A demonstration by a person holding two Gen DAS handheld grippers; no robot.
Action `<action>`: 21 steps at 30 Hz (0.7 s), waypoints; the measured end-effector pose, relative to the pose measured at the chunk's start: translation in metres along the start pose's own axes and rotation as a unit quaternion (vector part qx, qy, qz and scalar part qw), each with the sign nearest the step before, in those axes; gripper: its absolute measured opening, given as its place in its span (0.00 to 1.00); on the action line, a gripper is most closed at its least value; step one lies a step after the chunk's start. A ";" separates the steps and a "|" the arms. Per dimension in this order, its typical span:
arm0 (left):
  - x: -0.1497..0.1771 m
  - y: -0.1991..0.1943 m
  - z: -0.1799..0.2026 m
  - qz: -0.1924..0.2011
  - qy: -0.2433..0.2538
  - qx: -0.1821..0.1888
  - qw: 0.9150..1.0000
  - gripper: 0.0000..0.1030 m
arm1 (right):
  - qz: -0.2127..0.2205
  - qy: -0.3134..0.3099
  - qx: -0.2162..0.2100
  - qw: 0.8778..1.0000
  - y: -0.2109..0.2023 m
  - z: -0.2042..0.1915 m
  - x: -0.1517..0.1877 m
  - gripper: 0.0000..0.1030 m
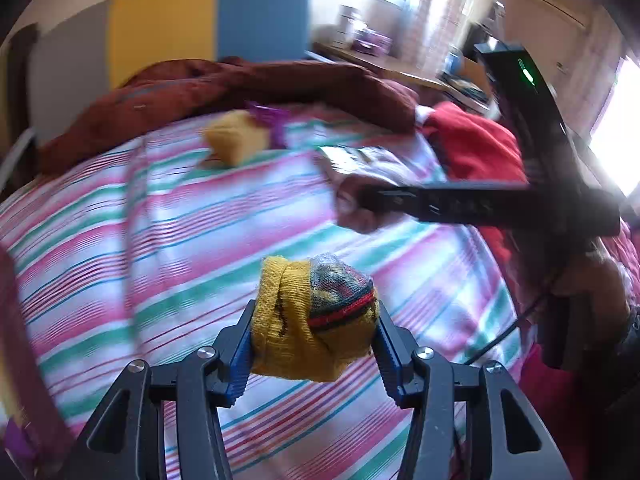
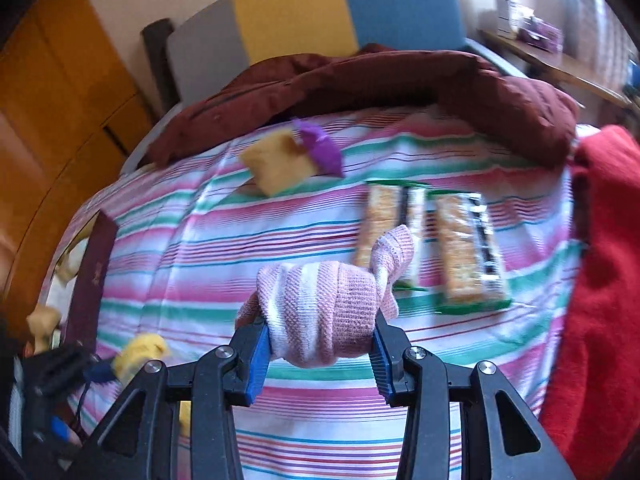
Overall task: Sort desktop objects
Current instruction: 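Grasp the yellow knit hat with the left tool while the right tool holds the sock, then carry the knit hat and sock roll over the gold tray with both tools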
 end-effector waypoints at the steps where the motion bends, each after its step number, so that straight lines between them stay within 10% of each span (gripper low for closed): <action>1: 0.001 -0.007 -0.007 0.003 -0.009 -0.004 1.000 0.52 | 0.000 -0.005 -0.005 1.000 0.000 -0.004 0.000 0.42; 21: 0.019 -0.102 -0.124 0.075 -0.113 -0.088 0.987 0.52 | -0.008 -0.098 -0.074 0.992 0.008 -0.131 -0.007 0.42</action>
Point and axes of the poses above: each gripper's, at about its wrist camera, not at the fingertips, and y roughly the way its jaws point, z to its right, x to its underside, the point moved 8 cm from there along y, roughly the way its jaws point, and after that the axes turned 9 degrees about -y, right-handed, at the moved point
